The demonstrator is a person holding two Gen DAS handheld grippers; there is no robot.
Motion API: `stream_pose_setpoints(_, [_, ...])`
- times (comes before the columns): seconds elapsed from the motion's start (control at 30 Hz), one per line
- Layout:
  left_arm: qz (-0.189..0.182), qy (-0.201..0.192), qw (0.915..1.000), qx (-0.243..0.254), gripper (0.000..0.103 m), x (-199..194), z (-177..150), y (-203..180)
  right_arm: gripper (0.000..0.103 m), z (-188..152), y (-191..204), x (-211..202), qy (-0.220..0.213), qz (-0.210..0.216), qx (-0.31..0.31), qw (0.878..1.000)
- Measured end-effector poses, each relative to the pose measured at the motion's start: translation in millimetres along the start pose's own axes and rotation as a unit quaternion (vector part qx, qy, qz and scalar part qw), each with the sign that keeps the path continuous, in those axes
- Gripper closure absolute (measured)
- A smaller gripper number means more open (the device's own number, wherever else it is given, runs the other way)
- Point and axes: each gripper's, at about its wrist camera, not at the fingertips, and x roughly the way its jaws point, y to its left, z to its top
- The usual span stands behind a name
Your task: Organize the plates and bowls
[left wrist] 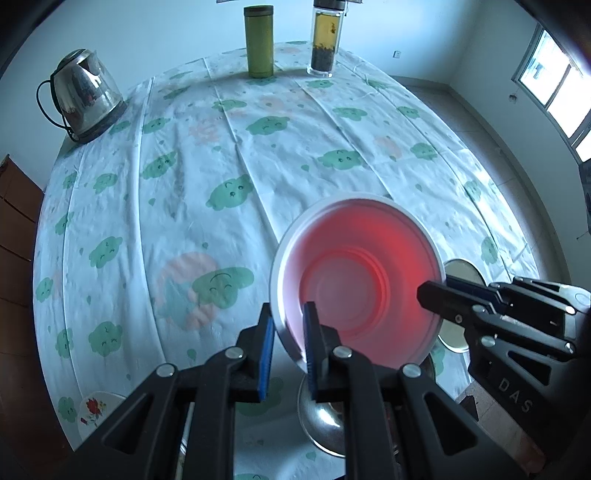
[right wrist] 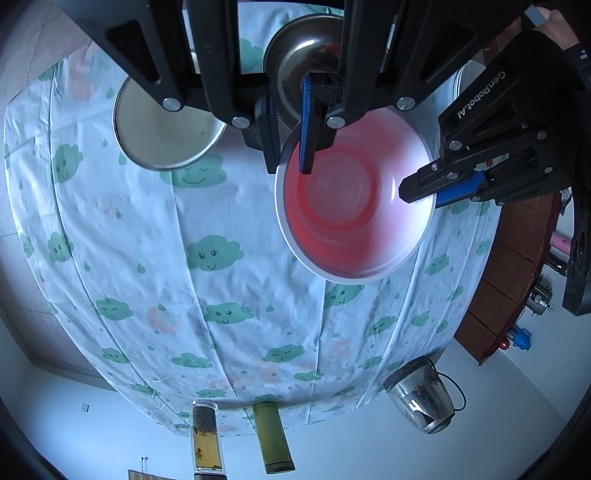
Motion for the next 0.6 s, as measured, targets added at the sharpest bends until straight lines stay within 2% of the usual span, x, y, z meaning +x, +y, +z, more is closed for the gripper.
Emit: stream_pose_setpoints(0.6, [-0.007, -0.004, 0.9998, 0.015, 0.090, -18.0, -26.9, -7.2, 0.091, -32.5, 10.2, -17.3, -0.003, -0.005, 0.005, 1.000])
